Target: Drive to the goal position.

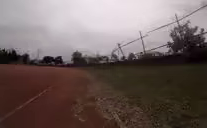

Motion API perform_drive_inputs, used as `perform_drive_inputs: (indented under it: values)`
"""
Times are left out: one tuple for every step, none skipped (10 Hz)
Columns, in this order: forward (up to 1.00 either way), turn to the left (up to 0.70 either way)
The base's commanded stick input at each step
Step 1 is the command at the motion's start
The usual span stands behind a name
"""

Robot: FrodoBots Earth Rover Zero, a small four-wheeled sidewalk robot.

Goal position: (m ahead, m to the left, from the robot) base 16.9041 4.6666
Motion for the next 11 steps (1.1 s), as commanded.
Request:
perform_drive_inputs:
  values:
    - [0.70, 0.30]
    - [0.70, 0.20]
    - [0.70, 0.11]
    - [0.70, 0.04]
    - [0.70, 0.00]
    - [0.70, 0.00]
    - [0.70, 0.00]
    - [0.70, 0.00]
    - [0.70, 0.00]
    - [0.70, 0.00]
    - [0.70, 0.00]
